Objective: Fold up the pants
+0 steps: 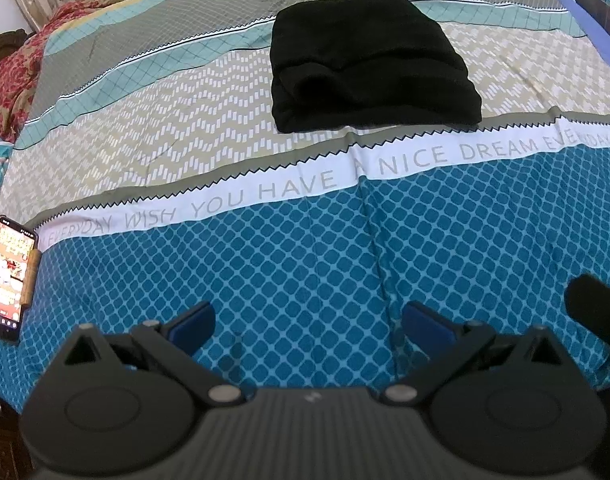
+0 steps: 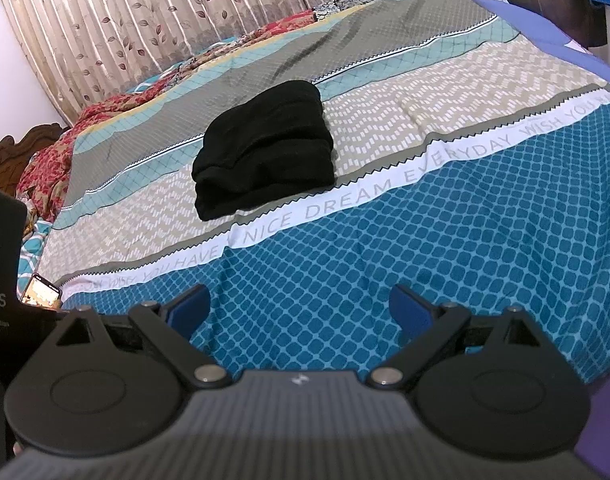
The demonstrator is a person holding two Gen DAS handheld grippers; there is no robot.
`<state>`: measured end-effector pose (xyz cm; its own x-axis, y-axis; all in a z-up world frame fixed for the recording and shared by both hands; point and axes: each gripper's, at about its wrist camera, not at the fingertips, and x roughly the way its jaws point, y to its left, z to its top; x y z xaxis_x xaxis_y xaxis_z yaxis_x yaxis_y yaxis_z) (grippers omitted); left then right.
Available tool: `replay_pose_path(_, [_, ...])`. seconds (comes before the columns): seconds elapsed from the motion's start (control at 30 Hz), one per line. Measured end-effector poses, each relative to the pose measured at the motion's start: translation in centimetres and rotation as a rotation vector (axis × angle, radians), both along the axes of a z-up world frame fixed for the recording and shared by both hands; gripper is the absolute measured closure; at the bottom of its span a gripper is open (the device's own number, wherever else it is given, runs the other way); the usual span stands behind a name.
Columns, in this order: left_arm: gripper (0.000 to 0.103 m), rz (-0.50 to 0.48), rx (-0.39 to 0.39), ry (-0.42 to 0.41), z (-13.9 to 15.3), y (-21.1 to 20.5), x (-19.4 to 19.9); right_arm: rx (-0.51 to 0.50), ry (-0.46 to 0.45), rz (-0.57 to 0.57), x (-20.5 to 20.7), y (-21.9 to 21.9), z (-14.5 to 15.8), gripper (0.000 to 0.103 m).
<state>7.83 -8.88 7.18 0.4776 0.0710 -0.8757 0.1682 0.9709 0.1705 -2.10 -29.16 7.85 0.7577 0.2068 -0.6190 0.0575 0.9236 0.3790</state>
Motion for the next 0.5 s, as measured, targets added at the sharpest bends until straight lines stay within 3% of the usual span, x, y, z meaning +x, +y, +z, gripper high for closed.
replay_pose_path(0.5, [0.000, -0.002, -0.021, -0.017, 0.37, 0.34, 0.03, -0.031, -0.001, -0.002, 0.05, 0.74, 0.24, 0.005])
